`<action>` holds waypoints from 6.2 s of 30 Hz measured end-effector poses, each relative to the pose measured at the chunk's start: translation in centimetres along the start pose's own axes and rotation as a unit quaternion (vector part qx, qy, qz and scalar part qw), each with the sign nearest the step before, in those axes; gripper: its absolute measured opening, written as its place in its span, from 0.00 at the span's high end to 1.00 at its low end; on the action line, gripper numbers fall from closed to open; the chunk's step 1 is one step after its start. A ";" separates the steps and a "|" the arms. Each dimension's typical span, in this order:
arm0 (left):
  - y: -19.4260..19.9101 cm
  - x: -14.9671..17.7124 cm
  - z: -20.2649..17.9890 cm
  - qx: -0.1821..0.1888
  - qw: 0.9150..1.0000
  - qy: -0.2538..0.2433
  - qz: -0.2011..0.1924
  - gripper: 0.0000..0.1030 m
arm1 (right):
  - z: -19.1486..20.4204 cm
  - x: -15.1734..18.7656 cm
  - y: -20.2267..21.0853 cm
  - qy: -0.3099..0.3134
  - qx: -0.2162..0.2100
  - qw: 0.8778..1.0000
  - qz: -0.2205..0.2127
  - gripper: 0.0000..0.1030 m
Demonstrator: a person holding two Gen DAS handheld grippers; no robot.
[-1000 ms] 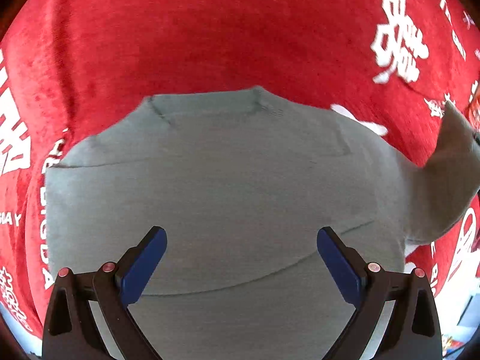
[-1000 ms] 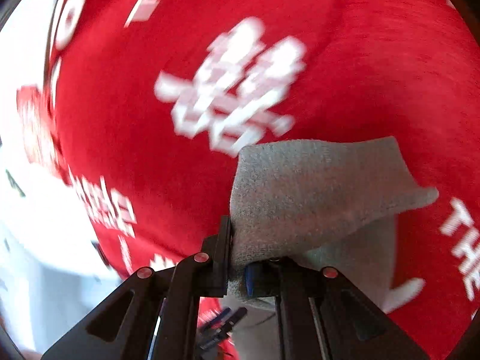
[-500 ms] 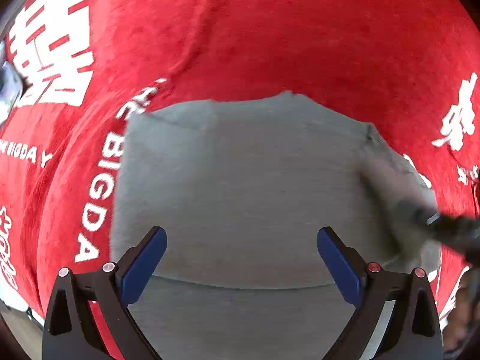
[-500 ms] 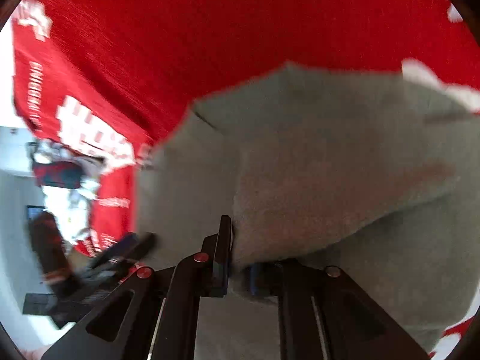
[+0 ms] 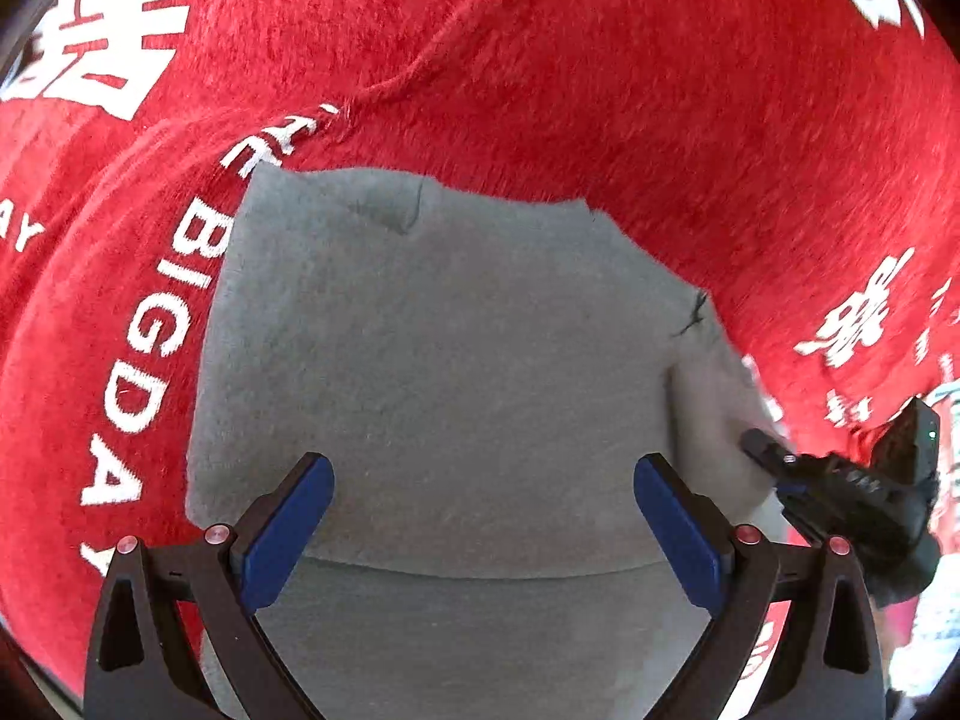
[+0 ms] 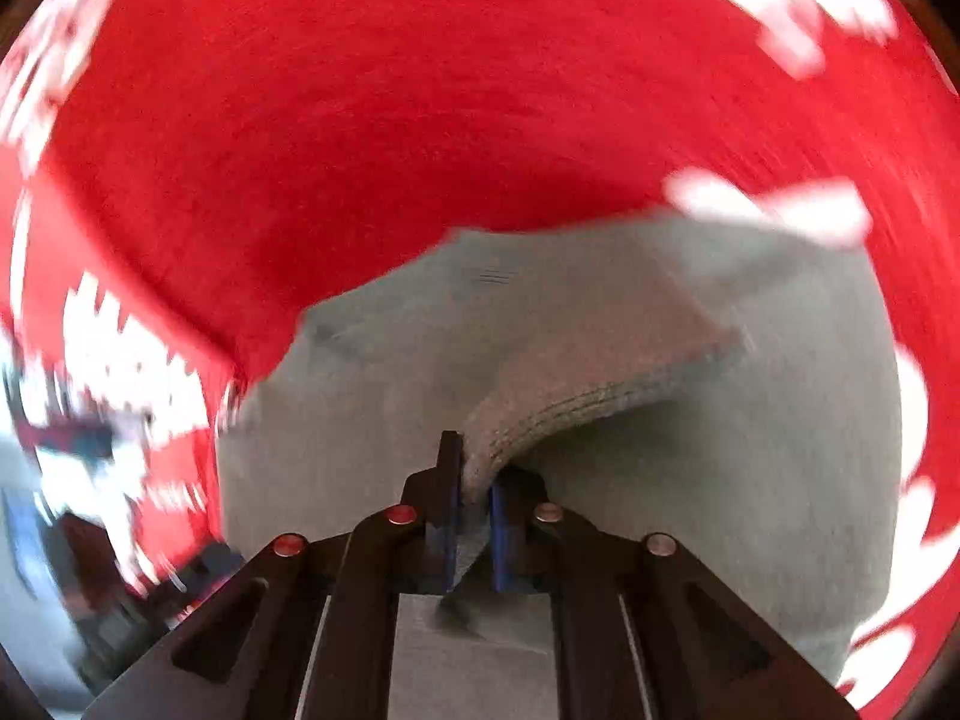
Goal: Fold small clothes
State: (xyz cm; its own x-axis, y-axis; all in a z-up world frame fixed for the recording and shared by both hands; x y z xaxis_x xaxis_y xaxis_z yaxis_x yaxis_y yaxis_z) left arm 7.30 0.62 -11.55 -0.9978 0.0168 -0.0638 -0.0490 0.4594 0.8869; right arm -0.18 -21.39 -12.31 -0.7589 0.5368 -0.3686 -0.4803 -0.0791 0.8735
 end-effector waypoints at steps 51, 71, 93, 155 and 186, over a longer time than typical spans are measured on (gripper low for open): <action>0.4 1.1 2.5 -0.094 0.992 -0.080 0.014 0.86 | -12.0 14.3 6.3 -0.162 -0.024 0.981 0.100 0.71; -1.5 1.3 -2.6 -0.120 0.985 -0.127 0.011 0.85 | -16.1 3.6 5.8 -0.075 0.074 0.994 0.031 0.93; -0.8 3.0 -1.7 -0.145 0.976 -0.159 0.015 0.85 | -12.0 9.5 7.9 -0.038 0.083 0.994 0.066 0.84; 2.4 -1.3 10.4 -0.081 0.997 -0.021 -0.003 0.84 | 9.3 12.9 -8.9 -0.222 -0.203 0.949 0.094 0.88; 7.1 4.7 9.9 -0.201 0.977 -0.073 -0.017 0.00 | 10.1 13.5 -4.2 -0.148 -0.152 0.973 0.088 0.58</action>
State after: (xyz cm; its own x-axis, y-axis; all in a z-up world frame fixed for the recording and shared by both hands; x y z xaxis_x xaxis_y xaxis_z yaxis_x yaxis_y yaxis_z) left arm 2.72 12.73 -10.12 -0.9799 0.1470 -0.1352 -0.1249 0.0769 0.9892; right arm -3.95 -5.32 -17.79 -0.7033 0.7070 -0.0749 -0.4959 -0.4123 0.7642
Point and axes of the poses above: each gripper's, at about its wrist camera, not at the fingertips, and y roughly against the way its jaws point, z to its left, x to its underside, the point moved 7 cm from there along -y, roughly the way its jaws point, and after that the axes turned 12 degrees about y, right-handed, at the moved point
